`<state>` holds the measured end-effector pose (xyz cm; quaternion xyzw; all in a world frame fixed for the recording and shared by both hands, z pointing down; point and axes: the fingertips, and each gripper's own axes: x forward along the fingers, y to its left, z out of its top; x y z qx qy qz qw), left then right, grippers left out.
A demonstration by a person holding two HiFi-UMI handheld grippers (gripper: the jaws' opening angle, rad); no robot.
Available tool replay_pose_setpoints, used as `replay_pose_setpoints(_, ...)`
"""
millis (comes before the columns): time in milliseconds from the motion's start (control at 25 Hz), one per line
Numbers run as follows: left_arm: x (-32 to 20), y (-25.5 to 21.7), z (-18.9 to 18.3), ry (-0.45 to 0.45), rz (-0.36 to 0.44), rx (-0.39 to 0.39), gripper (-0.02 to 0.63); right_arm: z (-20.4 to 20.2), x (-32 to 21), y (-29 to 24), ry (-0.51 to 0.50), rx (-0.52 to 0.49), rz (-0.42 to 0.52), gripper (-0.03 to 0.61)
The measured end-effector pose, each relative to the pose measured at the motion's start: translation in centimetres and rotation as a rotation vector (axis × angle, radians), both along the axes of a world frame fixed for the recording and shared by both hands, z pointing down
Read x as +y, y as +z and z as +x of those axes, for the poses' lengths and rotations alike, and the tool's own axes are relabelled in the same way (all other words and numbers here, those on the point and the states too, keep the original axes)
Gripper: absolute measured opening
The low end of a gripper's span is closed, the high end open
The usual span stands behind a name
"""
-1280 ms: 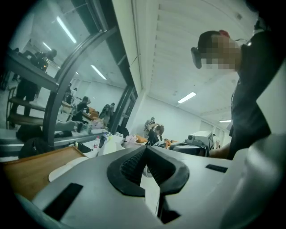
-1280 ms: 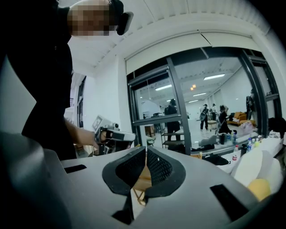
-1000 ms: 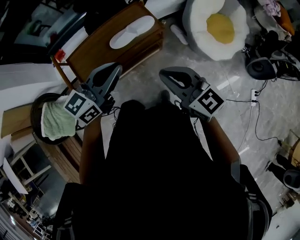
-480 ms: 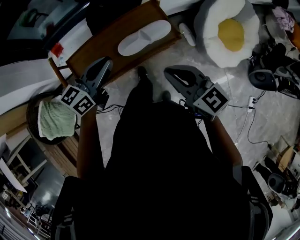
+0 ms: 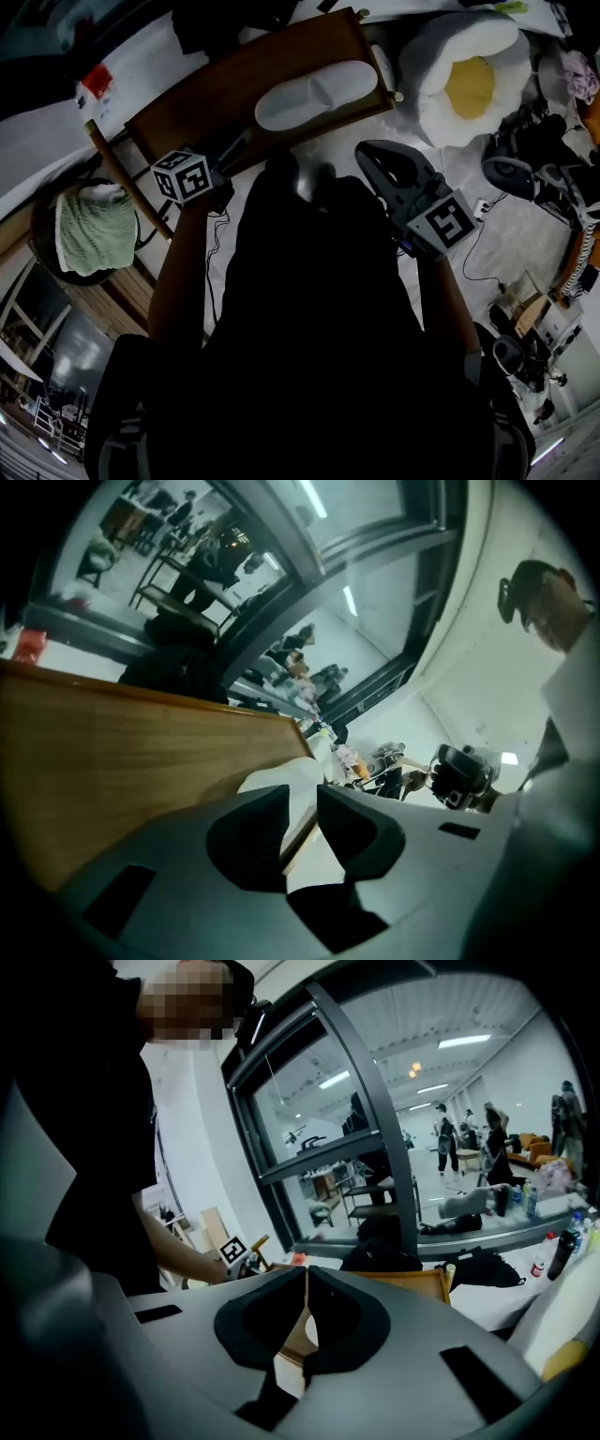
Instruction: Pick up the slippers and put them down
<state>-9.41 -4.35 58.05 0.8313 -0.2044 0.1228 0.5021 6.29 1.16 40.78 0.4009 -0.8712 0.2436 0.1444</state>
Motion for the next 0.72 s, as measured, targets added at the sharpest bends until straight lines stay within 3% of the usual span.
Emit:
replay_pose_setpoints(160, -0.6, 2.7, 0.5, -0.052, -0.064, -0.023, 0.093, 0.8, -2.4, 2.0, 0.010, -0.023, -0.036, 0.026)
replay_pose_setpoints(360, -0.5, 5.9, 1.3, -0.094, -0.151, -0.030, 0.176, 0.9, -3.8, 5.4, -0.053, -0.067, -0.111, 0.026)
replay_pose_setpoints(720, 0.2, 9.6, 2.4, -0.123, -0.212, -0.079, 0.187, 2.9, -3.3, 8.7, -0.086, -0.082, -0.190, 0.026)
